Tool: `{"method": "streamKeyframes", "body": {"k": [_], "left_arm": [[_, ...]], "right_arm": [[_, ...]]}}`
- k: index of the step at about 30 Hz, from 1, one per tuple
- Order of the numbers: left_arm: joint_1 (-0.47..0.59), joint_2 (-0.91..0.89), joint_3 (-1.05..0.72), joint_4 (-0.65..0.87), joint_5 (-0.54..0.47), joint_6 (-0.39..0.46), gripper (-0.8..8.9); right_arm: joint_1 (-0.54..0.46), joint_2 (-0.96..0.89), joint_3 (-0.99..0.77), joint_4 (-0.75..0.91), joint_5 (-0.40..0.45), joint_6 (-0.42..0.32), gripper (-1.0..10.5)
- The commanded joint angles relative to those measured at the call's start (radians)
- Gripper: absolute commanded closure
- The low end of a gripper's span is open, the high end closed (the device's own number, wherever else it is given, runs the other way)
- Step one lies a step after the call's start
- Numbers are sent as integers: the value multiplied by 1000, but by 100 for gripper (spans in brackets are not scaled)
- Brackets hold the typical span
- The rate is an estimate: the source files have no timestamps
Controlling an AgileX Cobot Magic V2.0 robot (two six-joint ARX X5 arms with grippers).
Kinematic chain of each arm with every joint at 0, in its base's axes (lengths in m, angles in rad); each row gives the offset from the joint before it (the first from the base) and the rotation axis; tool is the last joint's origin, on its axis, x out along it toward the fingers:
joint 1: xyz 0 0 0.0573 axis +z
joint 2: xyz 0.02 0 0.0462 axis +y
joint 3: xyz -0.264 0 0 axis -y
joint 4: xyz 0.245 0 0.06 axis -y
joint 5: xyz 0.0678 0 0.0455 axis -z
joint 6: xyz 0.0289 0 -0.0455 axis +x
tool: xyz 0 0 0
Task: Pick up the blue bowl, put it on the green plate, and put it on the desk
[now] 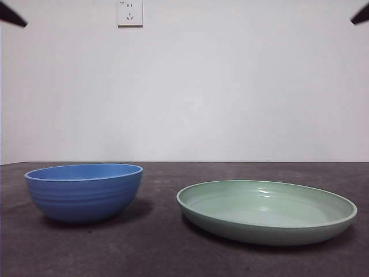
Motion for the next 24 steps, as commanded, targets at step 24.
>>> {"method": "streamKeyframes", "body": {"k": [24], "left_arm": [[-3, 299, 23, -183, -138, 64, 192]], "right_arm": [[3, 5, 18, -22, -3, -11, 294]]}}
